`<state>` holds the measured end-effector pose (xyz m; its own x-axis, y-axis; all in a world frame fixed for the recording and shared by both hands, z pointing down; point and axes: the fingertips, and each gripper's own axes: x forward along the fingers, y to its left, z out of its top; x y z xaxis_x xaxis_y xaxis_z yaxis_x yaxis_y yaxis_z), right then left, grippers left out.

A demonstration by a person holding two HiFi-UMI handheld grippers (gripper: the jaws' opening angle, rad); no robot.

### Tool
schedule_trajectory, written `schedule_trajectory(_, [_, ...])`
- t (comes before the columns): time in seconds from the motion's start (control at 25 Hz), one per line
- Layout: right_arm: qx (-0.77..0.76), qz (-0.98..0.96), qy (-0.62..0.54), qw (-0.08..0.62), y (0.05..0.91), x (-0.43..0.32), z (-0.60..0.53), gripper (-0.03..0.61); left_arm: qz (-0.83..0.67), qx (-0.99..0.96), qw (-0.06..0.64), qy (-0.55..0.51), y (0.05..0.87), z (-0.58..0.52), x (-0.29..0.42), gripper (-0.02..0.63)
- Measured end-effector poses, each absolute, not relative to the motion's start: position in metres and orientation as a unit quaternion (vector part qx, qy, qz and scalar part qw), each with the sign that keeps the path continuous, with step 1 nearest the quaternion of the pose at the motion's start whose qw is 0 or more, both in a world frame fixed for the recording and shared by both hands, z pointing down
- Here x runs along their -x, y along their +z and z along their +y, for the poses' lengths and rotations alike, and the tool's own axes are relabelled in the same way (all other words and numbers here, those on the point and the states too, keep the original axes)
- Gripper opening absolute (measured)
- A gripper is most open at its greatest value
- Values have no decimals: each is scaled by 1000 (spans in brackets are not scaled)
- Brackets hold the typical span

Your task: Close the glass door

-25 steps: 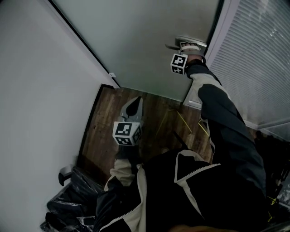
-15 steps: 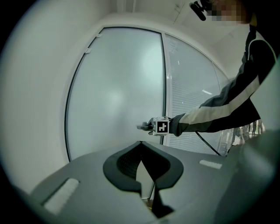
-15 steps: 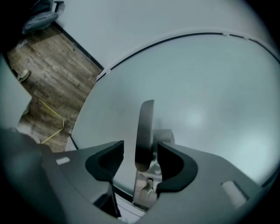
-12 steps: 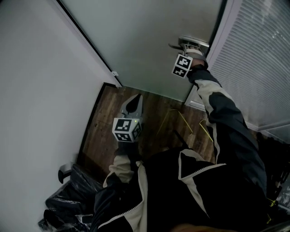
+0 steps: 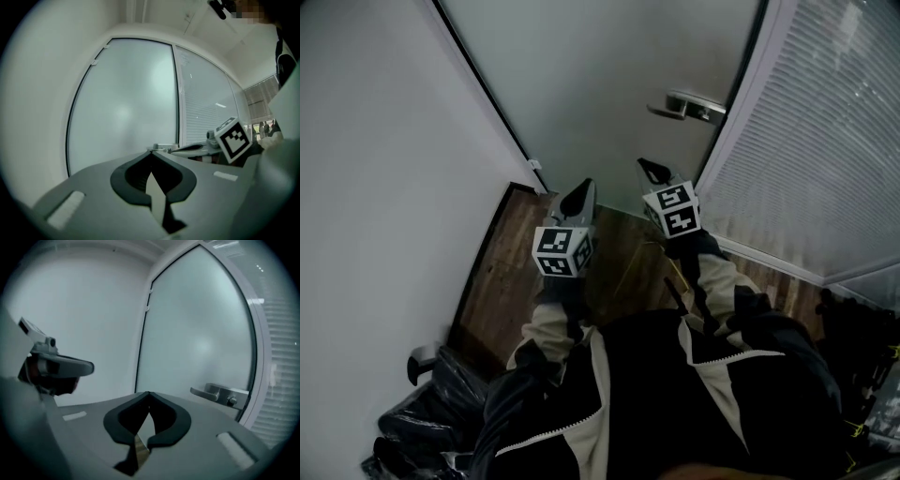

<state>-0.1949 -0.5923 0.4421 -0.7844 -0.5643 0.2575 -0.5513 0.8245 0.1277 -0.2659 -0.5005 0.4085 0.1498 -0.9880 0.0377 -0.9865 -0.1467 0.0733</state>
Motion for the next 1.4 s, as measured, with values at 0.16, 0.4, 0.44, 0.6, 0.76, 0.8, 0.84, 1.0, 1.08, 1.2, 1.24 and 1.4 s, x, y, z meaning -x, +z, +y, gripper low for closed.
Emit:
schedule_trajectory(0.16, [-275, -955, 11, 112, 431, 195, -551, 3, -654, -755, 36, -24, 404, -503, 266, 6])
schedule_trajectory(0.4, [-267, -958, 15, 103, 425, 195, -542, 0, -649, -760, 43, -17, 408, -507, 256, 6])
schedule_trajectory(0.44, [-267, -958, 12, 104, 425, 196, -541, 0, -648, -760, 43, -15, 408, -507, 256, 6])
schedule_trajectory(0.6, [-266, -958, 6, 102, 422, 202, -537, 0, -653, -756, 44, -12, 408, -505, 259, 6])
schedule_trajectory(0.76, [-274, -957, -10, 97, 412, 205, -534, 0, -660, -750, 43, -13, 405, -502, 261, 6])
schedule_trajectory(0.8, [-274, -957, -13, 97, 412, 207, -534, 0, -661, -749, 43, -13, 405, -502, 261, 5])
schedule_trajectory(0.84, [-273, -957, -15, 96, 413, 208, -533, 0, -662, -748, 43, -14, 406, -502, 261, 6])
schedule_trajectory(1.0, [-270, -958, -17, 98, 412, 210, -525, 0, -663, -748, 43, -13, 408, -496, 262, 5])
schedule_trajectory(1.08, [-272, -957, -16, 97, 409, 209, -523, 0, -664, -746, 45, -15, 408, -494, 264, 5])
schedule_trajectory(1.2, [-278, -956, -20, 91, 406, 206, -522, 0, -667, -743, 49, -23, 408, -491, 266, 5])
schedule_trajectory(1.24, [-277, -956, -21, 91, 407, 206, -522, 0, -668, -743, 49, -24, 408, -491, 266, 6])
schedule_trajectory(1.4, [-278, -956, -13, 97, 411, 202, -521, 0, -669, -742, 46, -21, 410, -490, 264, 5])
